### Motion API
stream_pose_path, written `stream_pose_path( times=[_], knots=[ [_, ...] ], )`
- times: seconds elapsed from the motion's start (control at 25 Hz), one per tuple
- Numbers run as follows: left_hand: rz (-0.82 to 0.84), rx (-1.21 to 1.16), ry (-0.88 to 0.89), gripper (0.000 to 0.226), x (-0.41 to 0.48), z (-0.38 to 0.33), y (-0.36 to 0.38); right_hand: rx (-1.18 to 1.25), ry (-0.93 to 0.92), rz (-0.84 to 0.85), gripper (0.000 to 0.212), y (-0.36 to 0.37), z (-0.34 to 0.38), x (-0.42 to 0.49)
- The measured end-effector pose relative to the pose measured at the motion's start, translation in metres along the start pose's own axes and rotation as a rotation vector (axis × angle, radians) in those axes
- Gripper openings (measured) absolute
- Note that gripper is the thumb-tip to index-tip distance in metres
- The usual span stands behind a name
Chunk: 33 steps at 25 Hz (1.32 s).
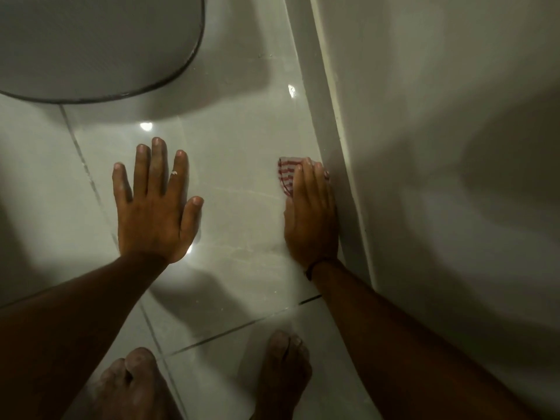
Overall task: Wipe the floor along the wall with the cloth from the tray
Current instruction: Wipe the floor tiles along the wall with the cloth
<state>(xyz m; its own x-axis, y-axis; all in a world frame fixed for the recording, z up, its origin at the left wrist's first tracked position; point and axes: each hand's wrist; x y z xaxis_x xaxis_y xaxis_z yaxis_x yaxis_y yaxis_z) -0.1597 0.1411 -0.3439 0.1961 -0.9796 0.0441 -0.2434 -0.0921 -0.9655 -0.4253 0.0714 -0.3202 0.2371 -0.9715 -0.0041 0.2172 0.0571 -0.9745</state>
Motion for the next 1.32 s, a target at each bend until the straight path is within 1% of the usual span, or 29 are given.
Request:
stream_pose_path(
  times=[0.24,0.4,0.52,0.64,0.72,0.8,0.92,1.04,1.16,1.24,1.32],
  knots=[
    [0.012,0.006,0.000,0.083,0.000,0.001,0.000,0.005,0.146,0.042,0.059,-0.008,-0.018,-0.096],
    [-0.013,0.005,0.005,0.083,0.000,0.001,0.002,-0.039,0.154,0.094,0.060,-0.016,-0.043,-0.178],
    [-0.014,0.002,0.009,0.084,-0.001,0.001,0.002,-0.044,0.186,0.120,0.060,-0.016,-0.049,-0.202],
    [-0.008,0.000,0.006,0.084,-0.002,-0.001,0.002,-0.028,0.110,0.142,0.060,-0.019,-0.041,-0.170],
    [-0.003,0.000,0.005,0.084,-0.001,-0.001,0.002,-0.001,0.008,0.114,0.060,-0.019,-0.032,-0.114],
    [-0.002,0.003,0.004,0.084,-0.001,-0.001,0.001,0.038,-0.055,0.078,0.060,-0.013,-0.014,-0.036],
    [-0.017,0.008,0.010,0.085,0.000,-0.002,0.000,0.081,-0.077,0.004,0.063,0.002,0.017,0.082],
    [-0.026,0.009,0.008,0.084,0.000,-0.005,-0.001,0.029,-0.068,-0.001,0.065,0.009,0.036,0.146],
    [-0.035,0.007,0.010,0.083,0.000,-0.004,-0.002,0.038,-0.091,0.007,0.065,0.008,0.034,0.136],
    [-0.032,0.003,0.012,0.083,0.000,-0.004,-0.002,0.103,-0.093,-0.011,0.064,0.003,0.019,0.095],
    [-0.017,0.006,0.005,0.082,0.000,-0.003,-0.003,0.117,-0.061,0.024,0.064,-0.005,0.001,0.029]
  ],
)
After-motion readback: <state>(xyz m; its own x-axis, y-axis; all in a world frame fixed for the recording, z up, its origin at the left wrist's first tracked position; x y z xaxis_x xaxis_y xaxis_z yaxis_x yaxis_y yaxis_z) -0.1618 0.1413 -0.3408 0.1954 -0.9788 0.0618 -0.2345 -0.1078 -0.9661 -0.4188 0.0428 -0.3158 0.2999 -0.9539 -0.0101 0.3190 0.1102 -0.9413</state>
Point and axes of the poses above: each hand's wrist, its own x-axis towards the middle knuckle, its own y-axis out of the palm, z = x × y, and after that the axes turned 11 degrees about -z, right-handed
